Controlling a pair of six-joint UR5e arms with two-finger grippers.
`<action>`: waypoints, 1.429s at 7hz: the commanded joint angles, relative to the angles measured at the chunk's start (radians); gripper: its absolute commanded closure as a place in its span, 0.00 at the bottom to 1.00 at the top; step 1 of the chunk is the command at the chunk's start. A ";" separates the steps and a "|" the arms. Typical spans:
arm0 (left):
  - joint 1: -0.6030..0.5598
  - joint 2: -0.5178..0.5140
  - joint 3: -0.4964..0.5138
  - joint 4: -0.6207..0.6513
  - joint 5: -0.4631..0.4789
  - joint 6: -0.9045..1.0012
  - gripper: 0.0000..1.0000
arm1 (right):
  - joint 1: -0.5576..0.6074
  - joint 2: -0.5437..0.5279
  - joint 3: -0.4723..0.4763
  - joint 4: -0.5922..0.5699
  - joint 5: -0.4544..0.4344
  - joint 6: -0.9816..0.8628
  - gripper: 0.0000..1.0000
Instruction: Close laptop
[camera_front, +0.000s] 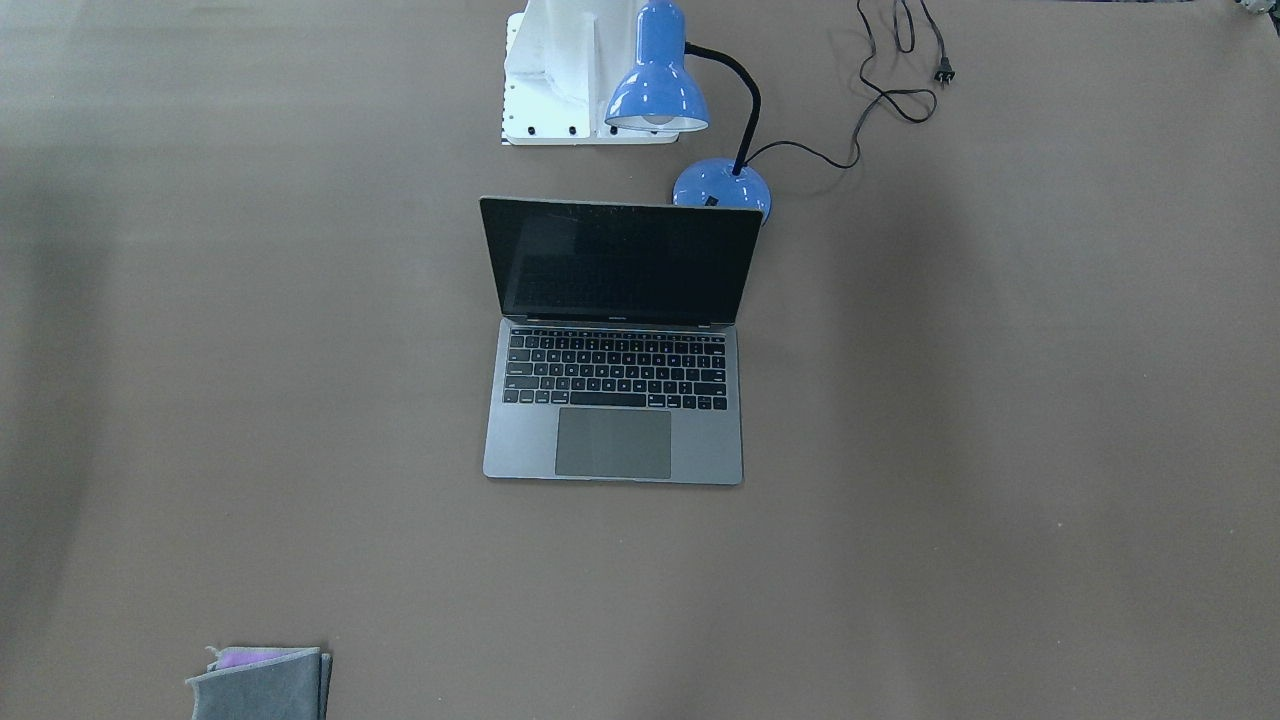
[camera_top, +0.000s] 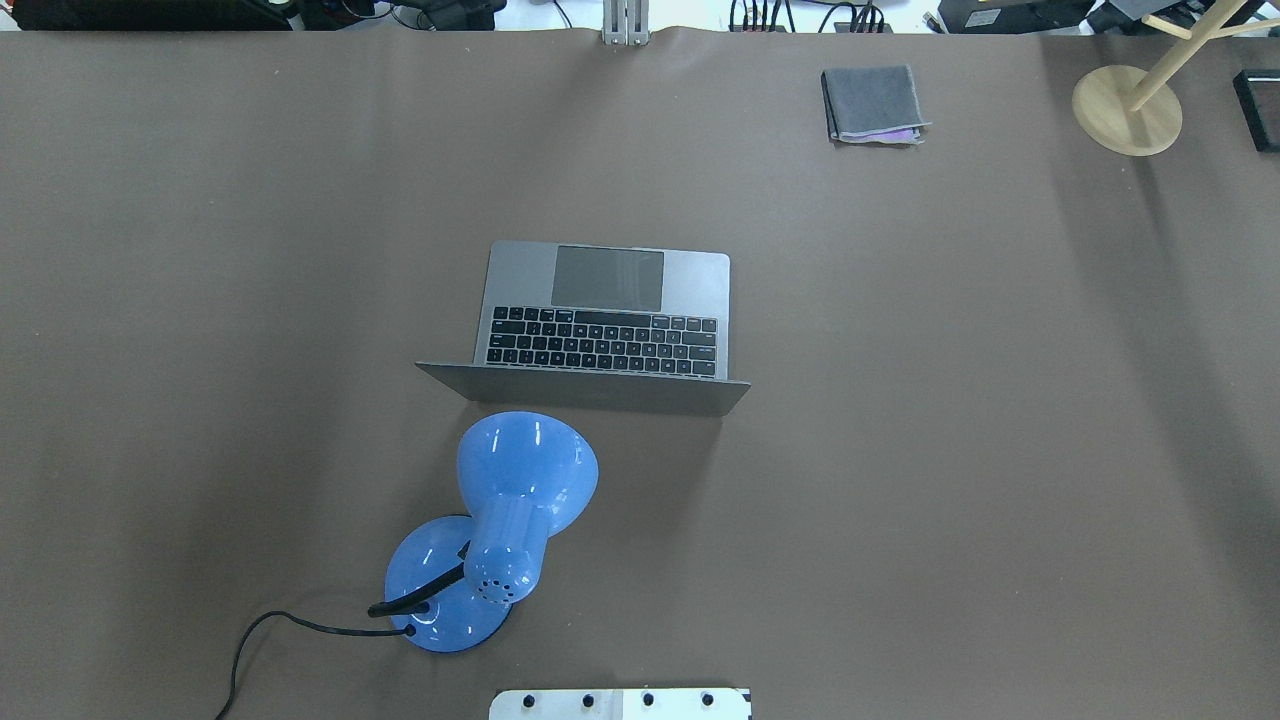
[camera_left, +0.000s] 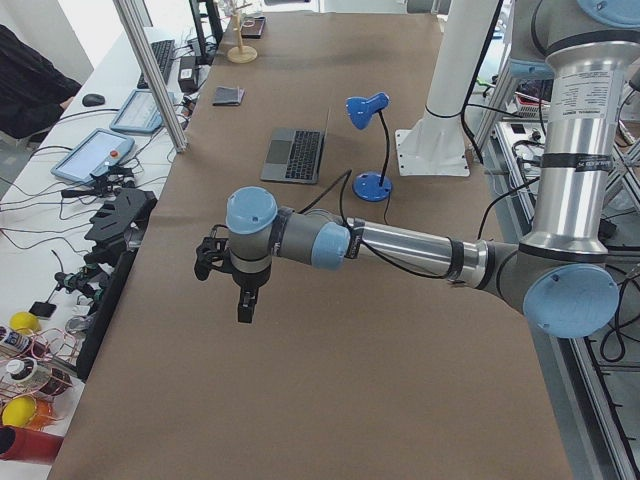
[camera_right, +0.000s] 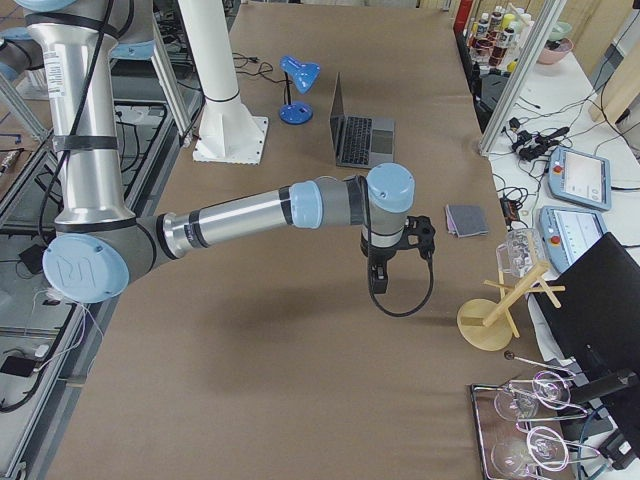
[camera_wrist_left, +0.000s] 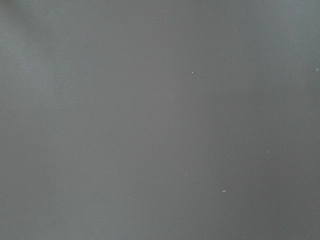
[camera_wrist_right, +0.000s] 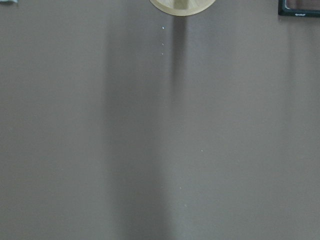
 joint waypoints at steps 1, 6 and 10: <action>0.057 -0.079 -0.044 -0.006 -0.105 -0.320 0.02 | -0.156 0.133 0.024 0.000 0.010 0.300 0.00; 0.369 -0.093 -0.207 -0.094 -0.090 -0.781 0.19 | -0.536 0.153 0.326 0.062 0.001 0.860 0.20; 0.570 -0.096 -0.319 -0.094 -0.094 -0.910 1.00 | -0.652 0.084 0.470 0.071 0.041 0.890 1.00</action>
